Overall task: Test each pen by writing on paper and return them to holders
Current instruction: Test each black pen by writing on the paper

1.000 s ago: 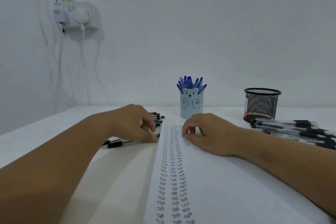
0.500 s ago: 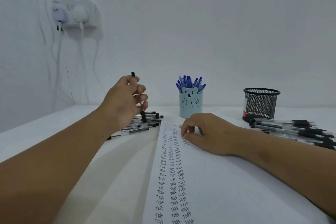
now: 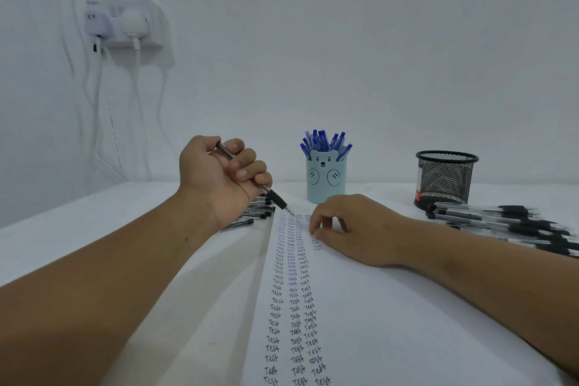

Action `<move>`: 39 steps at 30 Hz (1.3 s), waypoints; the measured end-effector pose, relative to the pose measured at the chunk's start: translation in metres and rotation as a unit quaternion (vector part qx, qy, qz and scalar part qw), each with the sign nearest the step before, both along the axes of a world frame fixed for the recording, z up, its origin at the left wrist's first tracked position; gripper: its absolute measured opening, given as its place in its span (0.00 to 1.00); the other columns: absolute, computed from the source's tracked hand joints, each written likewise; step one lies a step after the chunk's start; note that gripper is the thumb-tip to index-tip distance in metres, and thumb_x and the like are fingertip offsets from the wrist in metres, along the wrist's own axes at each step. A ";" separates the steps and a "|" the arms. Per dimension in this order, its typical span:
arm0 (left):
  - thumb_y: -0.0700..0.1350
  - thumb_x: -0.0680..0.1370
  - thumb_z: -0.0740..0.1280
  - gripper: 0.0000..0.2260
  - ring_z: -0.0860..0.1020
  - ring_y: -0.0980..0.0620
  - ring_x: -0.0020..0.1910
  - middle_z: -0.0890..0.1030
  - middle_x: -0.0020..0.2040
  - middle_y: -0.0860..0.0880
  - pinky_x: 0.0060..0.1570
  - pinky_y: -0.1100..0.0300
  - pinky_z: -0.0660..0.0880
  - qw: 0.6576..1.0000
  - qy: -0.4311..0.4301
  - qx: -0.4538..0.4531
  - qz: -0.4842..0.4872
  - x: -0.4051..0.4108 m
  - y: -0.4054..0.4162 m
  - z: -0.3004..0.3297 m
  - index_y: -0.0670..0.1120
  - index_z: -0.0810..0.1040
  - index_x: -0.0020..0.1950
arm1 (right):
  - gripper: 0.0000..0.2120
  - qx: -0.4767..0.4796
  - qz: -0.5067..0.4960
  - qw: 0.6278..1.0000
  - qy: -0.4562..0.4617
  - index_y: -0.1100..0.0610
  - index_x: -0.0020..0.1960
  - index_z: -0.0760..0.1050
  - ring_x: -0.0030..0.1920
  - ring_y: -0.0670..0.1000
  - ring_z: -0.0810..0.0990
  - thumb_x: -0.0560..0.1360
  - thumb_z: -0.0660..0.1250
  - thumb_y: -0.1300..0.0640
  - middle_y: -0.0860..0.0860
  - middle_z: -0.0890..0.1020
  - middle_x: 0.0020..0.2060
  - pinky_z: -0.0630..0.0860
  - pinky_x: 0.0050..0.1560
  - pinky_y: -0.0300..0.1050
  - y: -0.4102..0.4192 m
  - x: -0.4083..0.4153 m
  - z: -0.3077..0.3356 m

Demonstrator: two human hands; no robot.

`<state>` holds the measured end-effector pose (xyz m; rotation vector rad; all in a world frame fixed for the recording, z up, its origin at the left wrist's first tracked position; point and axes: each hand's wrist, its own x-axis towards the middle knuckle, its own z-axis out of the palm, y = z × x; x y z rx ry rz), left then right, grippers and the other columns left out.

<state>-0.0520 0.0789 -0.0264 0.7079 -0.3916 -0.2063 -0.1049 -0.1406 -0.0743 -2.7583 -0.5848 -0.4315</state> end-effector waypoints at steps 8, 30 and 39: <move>0.49 0.80 0.51 0.15 0.72 0.45 0.33 0.68 0.30 0.47 0.45 0.52 0.71 0.997 -0.021 0.071 -0.003 -0.005 -0.007 -0.001 0.47 0.63 0.35 | 0.19 0.076 -0.019 0.997 -0.029 0.40 0.63 0.69 0.36 0.39 0.75 0.77 0.58 0.32 0.39 0.80 0.38 0.68 0.39 0.38 0.002 -0.001 0.002; 0.74 0.61 0.70 0.20 0.75 0.59 0.62 0.79 0.54 0.69 0.68 0.49 0.69 0.570 -0.357 0.730 0.118 0.008 0.010 -0.024 0.71 0.80 0.51 | 0.13 0.440 -0.018 0.895 0.065 0.61 0.34 0.76 0.24 0.48 0.68 0.74 0.75 0.59 0.58 0.79 0.29 0.65 0.24 0.37 0.013 -0.010 0.013; 0.77 0.56 0.66 0.24 0.77 0.60 0.56 0.80 0.54 0.60 0.65 0.48 0.72 0.534 -0.368 0.759 0.064 0.011 0.007 -0.024 0.72 0.81 0.48 | 0.19 0.399 0.006 0.906 0.142 0.57 0.30 0.70 0.24 0.51 0.69 0.70 0.79 0.59 0.58 0.77 0.26 0.67 0.27 0.39 0.021 -0.007 0.006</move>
